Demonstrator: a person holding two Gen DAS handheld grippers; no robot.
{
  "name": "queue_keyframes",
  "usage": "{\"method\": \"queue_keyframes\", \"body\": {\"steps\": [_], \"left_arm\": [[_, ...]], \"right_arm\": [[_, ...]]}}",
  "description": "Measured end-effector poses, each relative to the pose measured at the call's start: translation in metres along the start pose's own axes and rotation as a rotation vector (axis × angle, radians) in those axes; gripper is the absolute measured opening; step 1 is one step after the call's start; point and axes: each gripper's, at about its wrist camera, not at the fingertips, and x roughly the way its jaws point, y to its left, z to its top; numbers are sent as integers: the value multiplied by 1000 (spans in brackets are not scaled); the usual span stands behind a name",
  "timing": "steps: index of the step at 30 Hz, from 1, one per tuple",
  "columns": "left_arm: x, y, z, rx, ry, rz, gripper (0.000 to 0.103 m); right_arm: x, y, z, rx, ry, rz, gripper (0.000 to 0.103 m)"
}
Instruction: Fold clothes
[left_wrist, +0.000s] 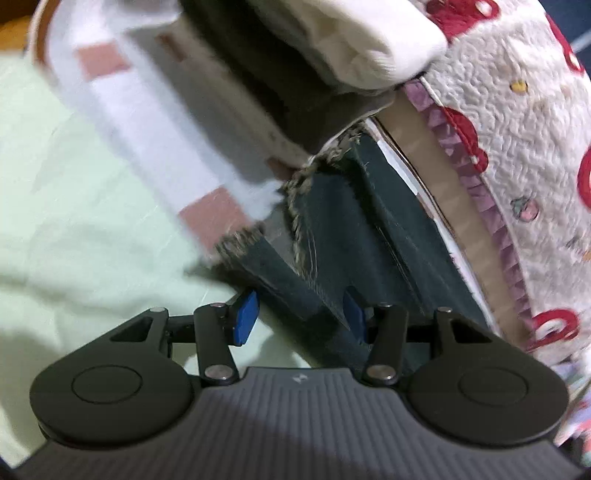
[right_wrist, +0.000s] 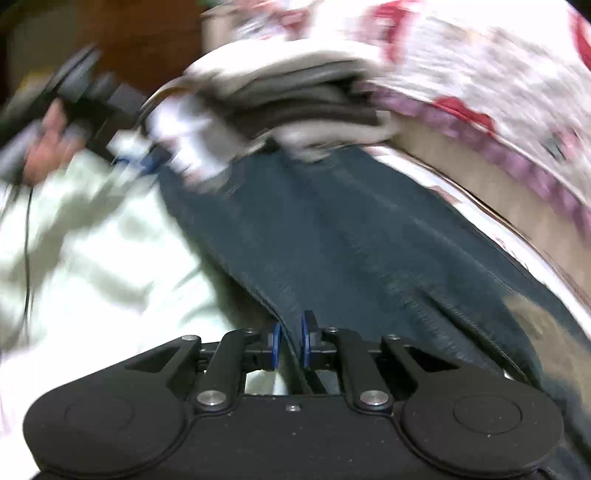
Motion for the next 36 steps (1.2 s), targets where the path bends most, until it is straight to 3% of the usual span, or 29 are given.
{"method": "queue_keyframes", "body": {"steps": [3, 5, 8, 11, 13, 14, 16, 18, 21, 22, 25, 29, 32, 36], "left_arm": [[18, -18, 8, 74, -8, 62, 53], [30, -29, 11, 112, -18, 86, 55], [37, -37, 13, 166, -25, 117, 56], [43, -43, 19, 224, -26, 132, 52], [45, -48, 23, 262, -9, 147, 31], [44, -50, 25, 282, 8, 152, 13], [41, -51, 25, 302, 15, 152, 5], [36, -51, 23, 308, 6, 160, 2], [18, -57, 22, 323, -26, 162, 2], [8, -61, 22, 340, -43, 160, 2], [-35, -73, 23, 428, -108, 172, 2], [-68, -57, 17, 374, -94, 162, 2], [-53, -43, -3, 437, -95, 261, 2], [-46, -30, -23, 443, -118, 334, 2]], "right_arm": [[16, -54, 4, 279, 9, 49, 14], [27, -81, -8, 465, 48, 78, 29], [32, -100, -31, 625, 86, 76, 44], [29, -112, -44, 706, 70, 113, 44], [26, -111, -42, 667, 70, 121, 44], [24, -109, -41, 637, 69, 122, 45], [21, -101, -38, 553, 62, 156, 47], [20, -84, -35, 424, 67, 187, 47], [20, -53, -33, 216, 76, 129, 43], [20, -44, -33, 161, 78, 103, 20], [-25, -34, -26, 179, -14, 142, 7], [-74, -15, -31, 177, -94, 217, 6], [-50, 14, -47, 123, 10, 176, 7], [-46, 38, -45, 45, 46, 89, 12]]}}
